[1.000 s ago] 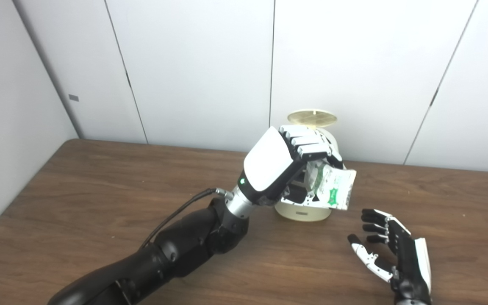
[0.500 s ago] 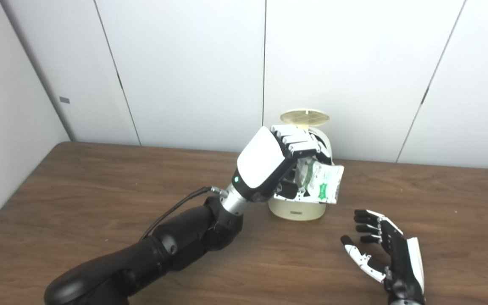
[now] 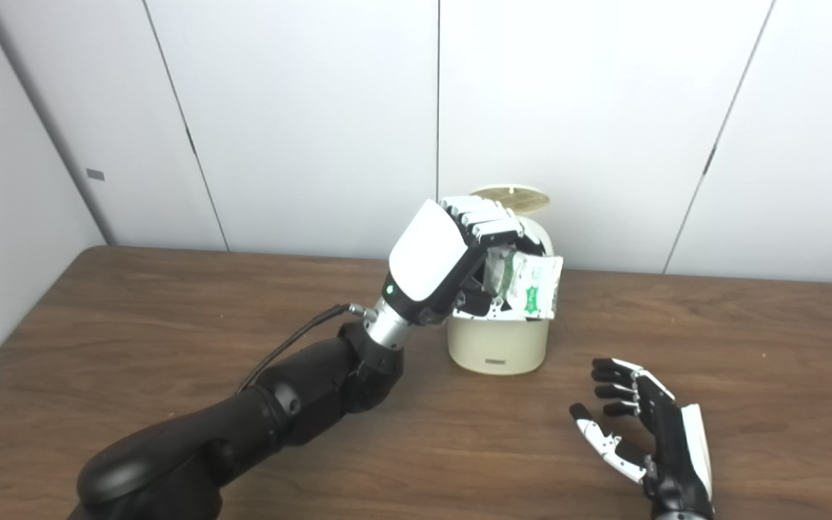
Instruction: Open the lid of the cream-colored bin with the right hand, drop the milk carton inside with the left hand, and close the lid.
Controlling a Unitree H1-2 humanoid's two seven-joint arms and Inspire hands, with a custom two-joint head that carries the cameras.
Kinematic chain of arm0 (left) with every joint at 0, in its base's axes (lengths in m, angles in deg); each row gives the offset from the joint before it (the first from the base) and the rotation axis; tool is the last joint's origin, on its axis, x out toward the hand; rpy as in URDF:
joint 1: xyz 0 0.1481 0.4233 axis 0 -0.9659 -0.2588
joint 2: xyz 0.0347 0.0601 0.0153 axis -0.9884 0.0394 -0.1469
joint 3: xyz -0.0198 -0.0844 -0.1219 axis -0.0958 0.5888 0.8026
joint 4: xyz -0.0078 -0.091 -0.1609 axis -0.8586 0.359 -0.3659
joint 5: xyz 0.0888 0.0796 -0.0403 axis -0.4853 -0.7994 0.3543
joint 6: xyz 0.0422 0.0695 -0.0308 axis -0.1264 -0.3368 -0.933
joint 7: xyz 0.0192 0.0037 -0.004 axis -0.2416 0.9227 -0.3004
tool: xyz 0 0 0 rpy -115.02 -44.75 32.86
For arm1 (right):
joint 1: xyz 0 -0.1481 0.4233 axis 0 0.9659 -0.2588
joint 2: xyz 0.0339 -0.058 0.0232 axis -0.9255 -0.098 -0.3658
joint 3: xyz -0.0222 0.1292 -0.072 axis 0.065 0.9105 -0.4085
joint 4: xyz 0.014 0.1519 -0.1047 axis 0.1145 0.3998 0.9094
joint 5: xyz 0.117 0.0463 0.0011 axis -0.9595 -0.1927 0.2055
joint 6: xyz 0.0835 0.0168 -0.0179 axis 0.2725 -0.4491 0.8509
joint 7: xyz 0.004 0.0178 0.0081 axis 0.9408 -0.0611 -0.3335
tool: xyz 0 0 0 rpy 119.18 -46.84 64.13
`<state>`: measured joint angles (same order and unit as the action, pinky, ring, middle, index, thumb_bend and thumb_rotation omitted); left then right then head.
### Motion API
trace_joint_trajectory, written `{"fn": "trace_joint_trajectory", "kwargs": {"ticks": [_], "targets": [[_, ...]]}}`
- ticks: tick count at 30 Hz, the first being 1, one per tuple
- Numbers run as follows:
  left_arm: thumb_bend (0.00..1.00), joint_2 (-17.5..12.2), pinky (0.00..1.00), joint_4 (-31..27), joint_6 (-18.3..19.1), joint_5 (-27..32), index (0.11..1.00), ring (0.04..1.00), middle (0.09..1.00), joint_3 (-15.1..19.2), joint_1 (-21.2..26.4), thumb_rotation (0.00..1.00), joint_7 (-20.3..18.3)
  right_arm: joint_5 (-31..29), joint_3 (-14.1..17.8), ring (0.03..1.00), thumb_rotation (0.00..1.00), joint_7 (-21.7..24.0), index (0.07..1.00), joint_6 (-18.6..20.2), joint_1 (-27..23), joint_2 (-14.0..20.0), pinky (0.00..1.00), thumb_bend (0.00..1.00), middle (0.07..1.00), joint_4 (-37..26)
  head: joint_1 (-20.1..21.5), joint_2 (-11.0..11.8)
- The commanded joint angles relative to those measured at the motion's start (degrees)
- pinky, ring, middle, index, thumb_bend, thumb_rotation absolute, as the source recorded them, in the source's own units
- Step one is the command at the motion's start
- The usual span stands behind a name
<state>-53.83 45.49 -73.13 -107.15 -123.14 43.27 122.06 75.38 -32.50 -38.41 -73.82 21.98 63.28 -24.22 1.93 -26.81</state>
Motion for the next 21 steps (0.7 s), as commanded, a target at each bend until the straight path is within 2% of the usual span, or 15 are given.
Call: {"fn": "trace_joint_trajectory", "kwargs": {"ticks": [1, 6, 11, 16, 21], "targets": [[0.51, -0.4, 0.37, 0.8, -0.4, 1.0, 0.491, 0.455, 0.465, 0.1, 4.2, 0.00, 2.3, 0.5, -0.2, 0.649, 0.07, -0.6, 0.678, -0.6, 0.3, -0.4, 0.56, 0.27, 0.683, -0.5, 0.2, 0.0], [0.51, -0.5, 0.36, 2.2, -0.4, 2.1, 0.492, 0.452, 0.464, -0.6, 4.9, 0.00, 2.7, 1.0, -0.4, 0.652, 0.06, -0.5, 0.679, -0.1, 0.4, -0.6, 0.56, 0.27, 0.684, -0.8, 0.9, 0.1], [0.51, -0.4, 0.36, 3.3, -0.4, 3.0, 0.490, 0.452, 0.465, -1.0, 5.4, 0.00, 2.8, 1.6, -0.5, 0.660, 0.13, -0.2, 0.683, 1.0, 0.8, -0.8, 0.57, 0.27, 0.690, -1.4, 1.4, -0.1], [0.51, 0.0, 0.35, 3.8, -0.4, 6.1, 0.488, 0.450, 0.469, -1.1, 5.3, 0.00, 1.9, 2.0, -0.7, 0.654, 0.08, -0.4, 0.677, 0.7, 0.9, -0.9, 0.56, 0.27, 0.682, -1.5, 1.6, -0.2], [0.51, 0.5, 0.35, 5.9, -0.4, 6.7, 0.488, 0.447, 0.472, -1.8, 5.7, 0.00, 3.1, 2.1, -0.8, 0.653, 0.08, -0.5, 0.677, 1.0, 1.1, -1.3, 0.56, 0.28, 0.681, -1.7, 1.9, -0.3]]}}
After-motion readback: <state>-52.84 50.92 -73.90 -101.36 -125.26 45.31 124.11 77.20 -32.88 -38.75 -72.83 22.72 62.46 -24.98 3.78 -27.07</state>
